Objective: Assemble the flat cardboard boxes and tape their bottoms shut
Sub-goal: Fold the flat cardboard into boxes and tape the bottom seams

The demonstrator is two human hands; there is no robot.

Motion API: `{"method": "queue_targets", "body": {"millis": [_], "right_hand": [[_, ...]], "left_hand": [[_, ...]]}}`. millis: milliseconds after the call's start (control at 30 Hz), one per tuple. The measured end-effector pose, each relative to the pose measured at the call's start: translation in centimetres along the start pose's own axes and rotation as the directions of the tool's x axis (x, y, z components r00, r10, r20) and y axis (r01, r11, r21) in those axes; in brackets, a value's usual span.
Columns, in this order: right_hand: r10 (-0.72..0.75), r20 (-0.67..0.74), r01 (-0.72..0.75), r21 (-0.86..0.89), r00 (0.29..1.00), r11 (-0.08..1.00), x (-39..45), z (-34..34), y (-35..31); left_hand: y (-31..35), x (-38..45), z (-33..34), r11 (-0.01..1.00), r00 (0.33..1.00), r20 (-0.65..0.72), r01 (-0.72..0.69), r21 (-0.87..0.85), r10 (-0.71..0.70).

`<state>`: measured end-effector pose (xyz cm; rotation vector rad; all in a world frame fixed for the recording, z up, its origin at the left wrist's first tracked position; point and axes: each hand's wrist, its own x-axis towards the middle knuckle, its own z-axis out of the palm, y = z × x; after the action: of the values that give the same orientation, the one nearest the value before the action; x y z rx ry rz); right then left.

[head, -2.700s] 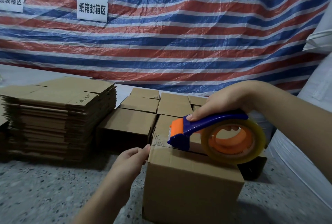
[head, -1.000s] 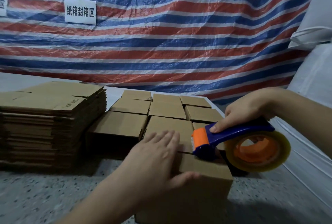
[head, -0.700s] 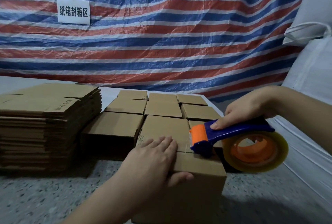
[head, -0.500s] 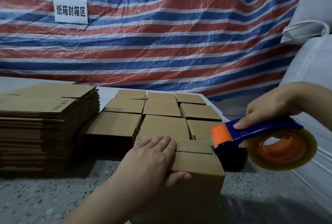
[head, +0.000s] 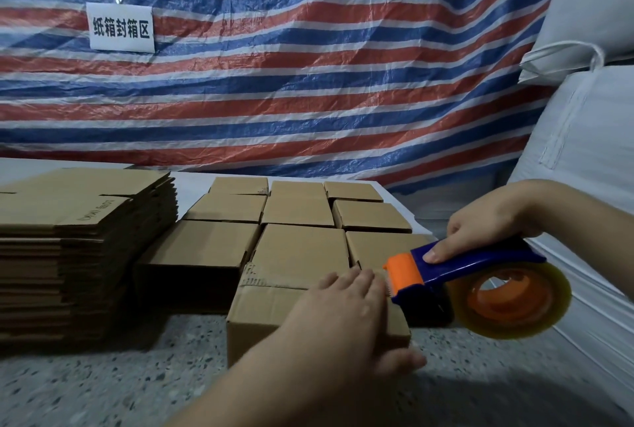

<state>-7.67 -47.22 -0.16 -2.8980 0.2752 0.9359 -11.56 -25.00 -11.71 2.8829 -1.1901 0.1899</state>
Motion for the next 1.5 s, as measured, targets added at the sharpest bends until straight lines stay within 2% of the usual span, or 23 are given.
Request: {"method": "queue_targets", "body": {"millis": [100,200,300,467,667,733,833,900,1033,1167,1300,1367,1400,1433,1467,1500], "right_hand": [[-0.013,0.008,0.013,0.004,1.000,1.000,0.0,-0.1,0.6],[-0.049,0.038,0.046,0.082,0.998,0.996,-0.7,-0.9,1.8],[-0.031,0.045,0.029,0.050,0.999,0.998,-2.0,-1.6,3.0],[0.115,-0.055,-0.124,-0.231,0.992,0.965,-1.8,-0.2,0.9],[0.122,-0.205,-0.212,-0.508,0.971,0.835,3.0,6.1,-1.5],[0.070,-0.301,-0.203,-0.438,0.951,0.875,4.6,8.2,-0.3],[-0.010,-0.543,-0.159,-0.263,0.840,0.952,6.1,10.6,1.3],[-0.002,-0.623,-0.141,-0.180,0.782,0.974,7.1,12.5,2.0],[0.043,-0.670,-0.098,-0.045,0.741,0.994,9.2,16.7,3.0],[0.069,-0.742,-0.091,0.011,0.667,0.996,10.2,19.7,3.3],[0.152,-0.725,-0.096,0.119,0.672,0.988,9.1,19.5,2.8],[0.185,-0.776,-0.075,0.176,0.602,0.982,7.8,18.2,2.2],[0.187,-0.805,0.025,0.243,0.564,0.970,7.0,17.4,1.9],[0.202,-0.806,0.190,0.360,0.556,0.914,6.2,16.6,1.5],[0.221,-0.762,0.356,0.512,0.609,0.782,5.4,15.9,0.9],[0.204,-0.663,0.436,0.662,0.720,0.610,4.8,15.3,0.3]], "left_hand": [[0.0,0.5,0.9,0.999,1.000,0.007,0.012,0.037,-0.013],[-0.1,0.5,1.1,0.999,1.000,0.007,0.002,0.038,-0.002],[-0.2,0.4,1.2,1.000,1.000,-0.005,-0.007,0.025,0.007],[-0.3,0.4,1.6,0.999,0.995,-0.086,-0.040,0.013,0.041],[-0.4,0.2,1.6,0.998,0.993,-0.098,-0.058,0.035,0.061],[-0.4,0.2,1.7,0.997,0.991,-0.120,-0.059,0.045,0.064],[-0.4,0.3,1.9,0.997,0.989,-0.132,-0.057,0.047,0.062],[-0.5,0.3,2.0,0.998,0.989,-0.134,-0.058,0.037,0.063],[-0.7,0.3,2.2,0.998,0.987,-0.149,-0.063,0.026,0.066],[-0.7,0.3,2.2,0.998,0.987,-0.143,-0.066,0.010,0.067],[-0.6,0.2,2.2,0.998,0.987,-0.145,-0.065,0.011,0.066],[-0.5,0.2,2.1,0.998,0.988,-0.142,-0.063,0.012,0.064],[-0.5,0.2,2.1,0.998,0.988,-0.140,-0.061,0.012,0.062],[-0.5,0.2,2.1,0.998,0.988,-0.140,-0.060,0.014,0.061],[-0.4,0.2,2.0,0.998,0.988,-0.144,-0.061,0.019,0.063],[-0.4,0.2,2.0,0.998,0.986,-0.154,-0.063,0.026,0.066]]}}
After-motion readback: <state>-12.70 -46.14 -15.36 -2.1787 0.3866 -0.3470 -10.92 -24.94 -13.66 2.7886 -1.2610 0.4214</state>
